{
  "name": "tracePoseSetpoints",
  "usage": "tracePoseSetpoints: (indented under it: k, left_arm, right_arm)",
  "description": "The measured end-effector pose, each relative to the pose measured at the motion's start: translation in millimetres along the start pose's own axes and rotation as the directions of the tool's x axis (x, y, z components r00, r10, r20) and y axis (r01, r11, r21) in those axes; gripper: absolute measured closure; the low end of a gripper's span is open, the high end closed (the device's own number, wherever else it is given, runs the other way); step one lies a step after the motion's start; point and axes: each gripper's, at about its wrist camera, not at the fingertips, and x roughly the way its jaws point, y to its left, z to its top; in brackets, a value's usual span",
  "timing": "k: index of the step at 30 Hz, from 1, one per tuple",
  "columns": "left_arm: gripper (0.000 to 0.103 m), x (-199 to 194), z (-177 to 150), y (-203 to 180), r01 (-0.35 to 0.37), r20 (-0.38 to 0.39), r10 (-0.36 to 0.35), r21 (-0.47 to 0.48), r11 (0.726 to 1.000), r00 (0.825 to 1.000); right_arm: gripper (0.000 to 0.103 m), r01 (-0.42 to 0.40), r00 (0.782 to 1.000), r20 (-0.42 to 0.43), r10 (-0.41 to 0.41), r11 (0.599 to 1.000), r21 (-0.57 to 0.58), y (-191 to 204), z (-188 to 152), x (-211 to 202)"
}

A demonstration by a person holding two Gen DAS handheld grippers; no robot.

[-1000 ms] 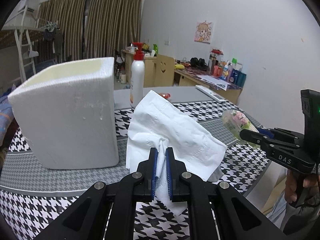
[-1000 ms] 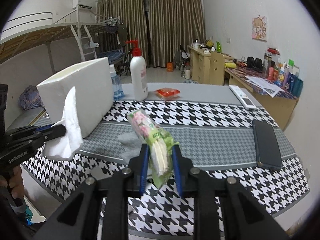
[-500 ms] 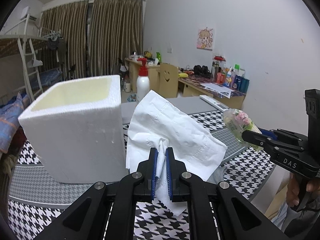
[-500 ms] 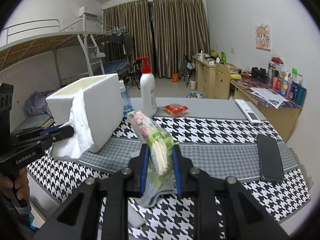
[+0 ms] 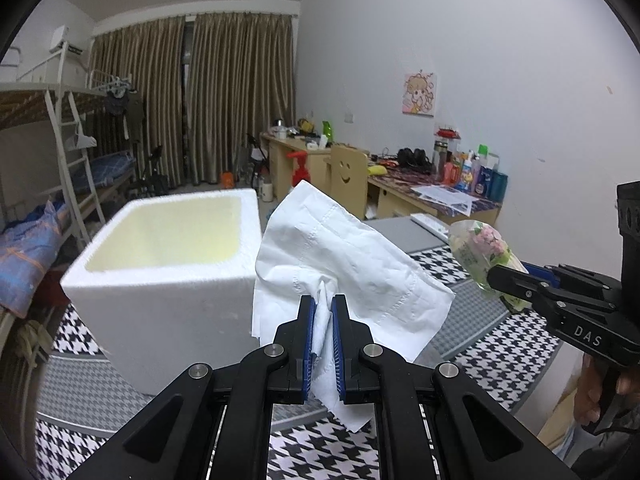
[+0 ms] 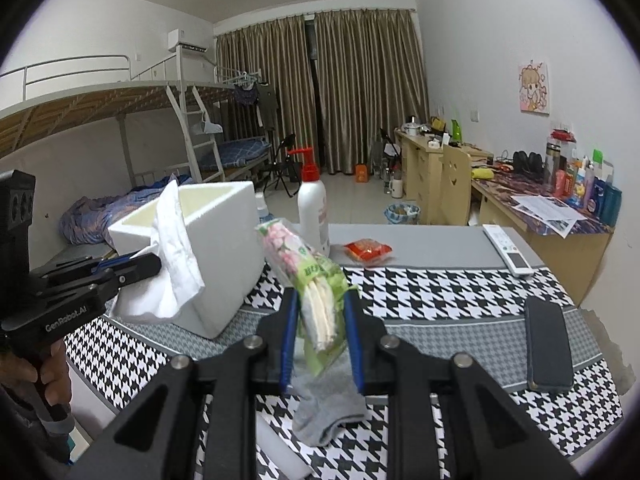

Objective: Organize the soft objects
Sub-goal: 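Carry the tissue and the plastic bag up over the white foam box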

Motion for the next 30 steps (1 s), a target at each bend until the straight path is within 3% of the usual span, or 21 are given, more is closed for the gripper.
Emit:
tracePoseSetpoints:
  k: [30]
  left_arm:
    - [0.094,-7,46,29,-0.110,0.115,0.109,0.000,0.994,0.987]
  right_arm:
    - [0.076,-0.079,0.991,0.107,0.082,0.996,-0.030,26,38,4]
